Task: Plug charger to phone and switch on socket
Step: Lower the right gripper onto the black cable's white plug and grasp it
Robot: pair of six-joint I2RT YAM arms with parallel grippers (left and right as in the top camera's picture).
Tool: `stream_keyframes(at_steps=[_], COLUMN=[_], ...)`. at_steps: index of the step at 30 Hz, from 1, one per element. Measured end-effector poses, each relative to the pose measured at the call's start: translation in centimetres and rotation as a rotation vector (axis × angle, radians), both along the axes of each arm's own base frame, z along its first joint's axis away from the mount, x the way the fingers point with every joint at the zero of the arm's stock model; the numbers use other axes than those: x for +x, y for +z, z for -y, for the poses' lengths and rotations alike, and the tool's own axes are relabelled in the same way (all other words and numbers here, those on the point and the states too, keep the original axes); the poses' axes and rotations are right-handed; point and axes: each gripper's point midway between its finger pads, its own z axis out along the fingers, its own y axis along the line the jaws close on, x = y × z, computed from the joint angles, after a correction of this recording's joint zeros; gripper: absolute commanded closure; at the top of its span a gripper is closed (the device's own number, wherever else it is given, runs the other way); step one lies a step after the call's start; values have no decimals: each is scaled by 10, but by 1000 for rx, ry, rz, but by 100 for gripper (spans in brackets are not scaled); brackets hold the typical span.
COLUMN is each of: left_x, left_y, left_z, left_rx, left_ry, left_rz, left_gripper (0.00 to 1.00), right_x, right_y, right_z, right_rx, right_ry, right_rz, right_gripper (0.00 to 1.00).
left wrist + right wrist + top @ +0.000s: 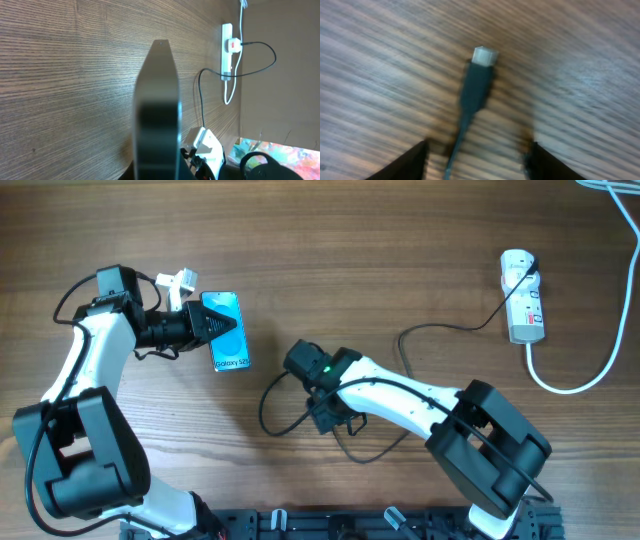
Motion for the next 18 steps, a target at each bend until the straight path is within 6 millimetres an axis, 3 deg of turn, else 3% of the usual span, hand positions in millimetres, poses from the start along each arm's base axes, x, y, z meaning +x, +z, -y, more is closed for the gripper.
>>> stream_keyframes(at_steps=[1, 9, 14, 15, 17, 18], left_x=[0, 0, 0, 0, 0, 0], left_y=[0, 0, 0, 0, 0, 0], left_z=[0, 0, 0, 0, 0, 0], left_rx=[0, 0, 0, 0, 0, 0], left_ry=[0, 0, 0, 0, 0, 0], left_rz=[0, 0, 0, 0, 0, 0], left_gripper=[96, 96, 96, 96, 96, 96], right_x=[3, 10, 42, 47, 51, 51], right_y=[0, 0, 1, 1, 2, 2], right_z=[3, 7, 8, 5, 1, 0], right_rx=[-4, -5, 60, 76, 96, 100], right_ry=[-10, -53, -122, -122, -113, -110], right_rz=[3, 13, 72, 86, 99, 98], right_gripper=[96, 96, 96, 89, 56, 51])
